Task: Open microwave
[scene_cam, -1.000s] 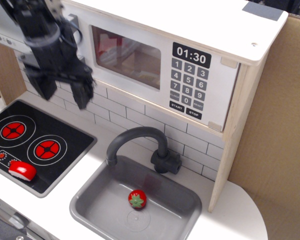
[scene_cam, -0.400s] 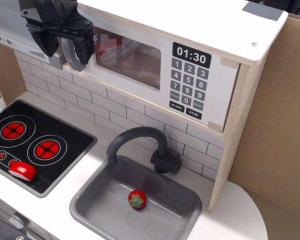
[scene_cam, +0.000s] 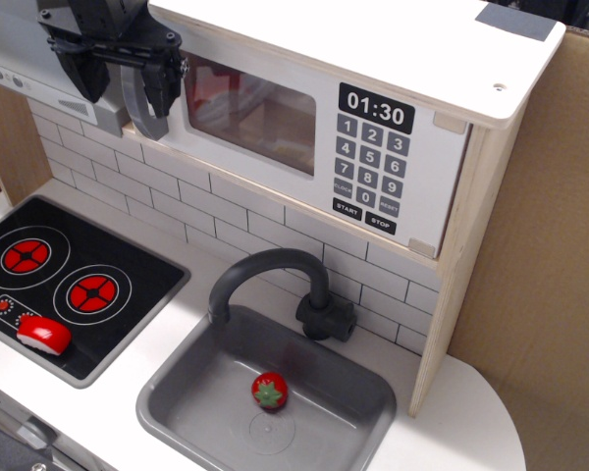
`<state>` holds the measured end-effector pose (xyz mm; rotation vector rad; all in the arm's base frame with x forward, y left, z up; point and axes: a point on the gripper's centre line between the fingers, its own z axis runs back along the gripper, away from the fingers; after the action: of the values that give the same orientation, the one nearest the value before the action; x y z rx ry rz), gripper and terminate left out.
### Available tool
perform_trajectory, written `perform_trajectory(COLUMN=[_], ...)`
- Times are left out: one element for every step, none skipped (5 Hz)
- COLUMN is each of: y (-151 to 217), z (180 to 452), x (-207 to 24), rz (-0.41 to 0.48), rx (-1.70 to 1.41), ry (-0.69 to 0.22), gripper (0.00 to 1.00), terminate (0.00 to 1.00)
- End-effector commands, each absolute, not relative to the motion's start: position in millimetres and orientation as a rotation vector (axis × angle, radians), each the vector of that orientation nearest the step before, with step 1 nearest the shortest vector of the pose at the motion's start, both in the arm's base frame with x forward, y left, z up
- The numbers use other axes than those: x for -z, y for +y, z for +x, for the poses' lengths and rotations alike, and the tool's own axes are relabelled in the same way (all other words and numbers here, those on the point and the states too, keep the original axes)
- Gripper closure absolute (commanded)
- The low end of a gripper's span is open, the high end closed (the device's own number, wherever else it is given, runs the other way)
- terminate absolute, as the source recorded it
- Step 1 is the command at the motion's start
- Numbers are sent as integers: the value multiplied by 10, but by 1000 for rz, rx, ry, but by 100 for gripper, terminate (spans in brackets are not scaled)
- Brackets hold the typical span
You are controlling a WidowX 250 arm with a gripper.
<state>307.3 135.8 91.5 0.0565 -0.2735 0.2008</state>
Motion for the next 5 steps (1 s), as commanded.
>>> perform_trajectory(y=[1563,1552,1534,1523,1485], z=[3245,3264,3256,3234,3168], x=[-1060,-1001,-979,-977,-967], rz=[78,66,28,7,-2], rx=[-218,-142,0,26,23], ry=[-303,-288,-274,-289,-310], gripper=[0,100,100,100,100], terminate=[0,0,0,0,0])
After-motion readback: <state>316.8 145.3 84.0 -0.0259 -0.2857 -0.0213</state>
